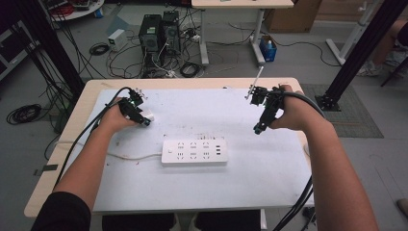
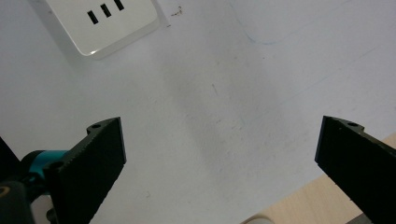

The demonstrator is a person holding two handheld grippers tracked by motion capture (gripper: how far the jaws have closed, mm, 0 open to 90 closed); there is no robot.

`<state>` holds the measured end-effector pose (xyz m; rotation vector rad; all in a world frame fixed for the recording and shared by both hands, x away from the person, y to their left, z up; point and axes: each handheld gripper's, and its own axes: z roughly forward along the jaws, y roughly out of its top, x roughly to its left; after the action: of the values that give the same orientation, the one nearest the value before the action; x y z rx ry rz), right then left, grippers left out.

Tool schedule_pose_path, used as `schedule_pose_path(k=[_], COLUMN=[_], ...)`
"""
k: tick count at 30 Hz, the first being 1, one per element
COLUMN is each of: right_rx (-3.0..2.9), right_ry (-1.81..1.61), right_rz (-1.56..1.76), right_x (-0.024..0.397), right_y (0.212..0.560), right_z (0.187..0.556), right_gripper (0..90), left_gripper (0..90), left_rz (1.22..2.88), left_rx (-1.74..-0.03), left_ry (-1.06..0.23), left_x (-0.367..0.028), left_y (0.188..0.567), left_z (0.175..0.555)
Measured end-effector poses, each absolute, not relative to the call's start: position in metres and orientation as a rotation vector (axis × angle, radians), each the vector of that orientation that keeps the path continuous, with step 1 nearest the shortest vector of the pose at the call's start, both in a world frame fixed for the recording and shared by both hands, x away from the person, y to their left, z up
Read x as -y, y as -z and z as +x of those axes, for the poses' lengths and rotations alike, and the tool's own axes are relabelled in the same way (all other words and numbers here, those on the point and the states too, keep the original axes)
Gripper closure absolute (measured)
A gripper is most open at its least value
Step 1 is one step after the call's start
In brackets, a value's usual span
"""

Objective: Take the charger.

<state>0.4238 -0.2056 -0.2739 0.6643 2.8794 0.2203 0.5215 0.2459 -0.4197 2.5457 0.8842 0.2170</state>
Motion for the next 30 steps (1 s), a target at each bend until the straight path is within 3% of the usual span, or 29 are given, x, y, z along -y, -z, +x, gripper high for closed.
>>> schedule_pose_path(k=[18,30], right_rx=[-2.866,-2.866], right_ry=[-0.235,-0.262], right_rz=[0.673,0.658], right_x=[0.211,0.209], right_y=[0.272,0.272], right_z=[0.418,0.417], right_gripper=[1.1,1.2], left_gripper=[42.4,42.5], left_rz=[2.592,2.548], left_rx=[-0.864,-0.785], left_ry=[-0.309,-0.261], left_x=[-0.242,-0.242], left_y=[0.419,0.392], left_z=[0.519,0.503])
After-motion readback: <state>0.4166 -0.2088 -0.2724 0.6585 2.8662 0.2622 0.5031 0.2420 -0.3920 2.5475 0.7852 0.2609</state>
